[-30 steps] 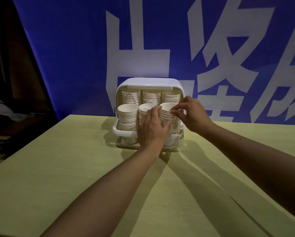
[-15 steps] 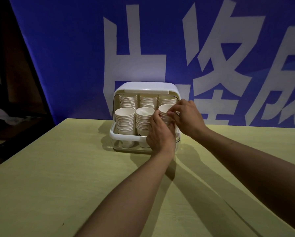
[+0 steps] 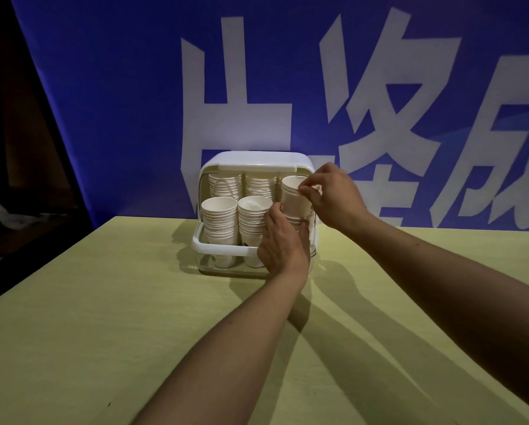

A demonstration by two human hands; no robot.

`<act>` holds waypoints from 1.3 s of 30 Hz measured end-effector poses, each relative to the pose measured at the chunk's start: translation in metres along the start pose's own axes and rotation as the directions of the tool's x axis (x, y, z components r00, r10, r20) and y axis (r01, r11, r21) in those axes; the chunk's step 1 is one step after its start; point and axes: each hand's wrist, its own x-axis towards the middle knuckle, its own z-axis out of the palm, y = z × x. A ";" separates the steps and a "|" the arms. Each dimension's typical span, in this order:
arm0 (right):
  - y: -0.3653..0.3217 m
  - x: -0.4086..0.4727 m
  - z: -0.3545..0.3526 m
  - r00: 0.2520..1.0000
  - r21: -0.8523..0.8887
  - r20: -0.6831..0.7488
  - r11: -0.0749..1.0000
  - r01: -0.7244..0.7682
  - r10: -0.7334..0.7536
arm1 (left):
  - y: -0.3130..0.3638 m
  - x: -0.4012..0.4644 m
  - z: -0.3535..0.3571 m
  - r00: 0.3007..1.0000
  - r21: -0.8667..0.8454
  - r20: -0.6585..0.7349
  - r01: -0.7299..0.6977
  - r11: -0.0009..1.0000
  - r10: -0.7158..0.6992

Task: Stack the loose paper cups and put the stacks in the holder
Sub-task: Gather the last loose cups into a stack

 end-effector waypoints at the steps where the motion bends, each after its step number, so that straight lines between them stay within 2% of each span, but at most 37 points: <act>1: -0.001 0.000 -0.001 1.000 -0.007 0.013 1.000 0.010 -0.010 | 0.000 0.000 0.000 1.000 -0.003 0.005 0.005 1.000 -0.005; 4: -0.001 -0.008 0.002 0.993 -0.045 0.114 0.998 0.045 -0.039 | -0.002 -0.003 -0.001 1.000 -0.018 0.004 -0.005 1.000 0.005; 6: 0.001 -0.013 0.006 0.993 -0.042 0.111 0.998 0.050 -0.045 | -0.004 -0.004 -0.002 1.000 -0.024 0.019 -0.010 1.000 0.010; 12: -0.012 -0.003 -0.015 0.987 0.095 -0.148 0.993 0.076 -0.061 | -0.016 -0.004 -0.007 0.999 -0.054 0.019 -0.036 0.998 0.037; 15: -0.025 0.005 -0.025 0.980 0.204 -0.188 0.973 0.107 -0.068 | -0.019 0.001 -0.022 0.976 -0.202 -0.178 -0.161 0.966 0.125; 17: -0.035 0.008 -0.023 0.985 0.262 -0.149 0.957 0.125 -0.088 | -0.023 0.014 -0.038 0.934 -0.211 -0.309 -0.250 0.945 0.178; 18: -0.040 0.008 -0.020 0.987 0.289 -0.122 0.948 0.132 -0.100 | -0.026 0.023 -0.047 0.924 -0.179 -0.323 -0.272 0.945 0.205; 23: -0.064 0.008 0.001 0.984 0.395 -0.049 0.902 0.174 -0.169 | -0.037 0.071 -0.089 0.954 -0.062 -0.100 -0.289 0.955 0.282; 29: -0.068 0.020 -0.002 0.998 0.516 -0.063 0.854 0.060 -0.032 | -0.057 0.091 -0.102 0.888 0.110 -0.002 -0.458 0.882 0.461; 32: -0.059 0.027 -0.015 0.994 0.559 -0.088 0.829 0.000 0.059 | -0.070 0.089 -0.103 0.899 0.065 0.002 -0.438 0.897 0.439; 35: -0.041 0.029 -0.024 0.985 0.506 -0.150 0.862 0.004 0.083 | -0.067 0.091 -0.109 0.926 -0.109 -0.113 -0.372 0.922 0.360; 37: -0.030 0.026 -0.027 0.979 0.458 -0.189 0.889 0.025 0.070 | -0.060 0.100 -0.114 0.927 -0.192 -0.209 -0.351 0.916 0.312; 39: -0.019 0.019 -0.028 0.981 0.337 -0.192 0.940 0.050 0.017 | -0.055 0.109 -0.118 0.932 -0.248 -0.254 -0.323 0.913 0.261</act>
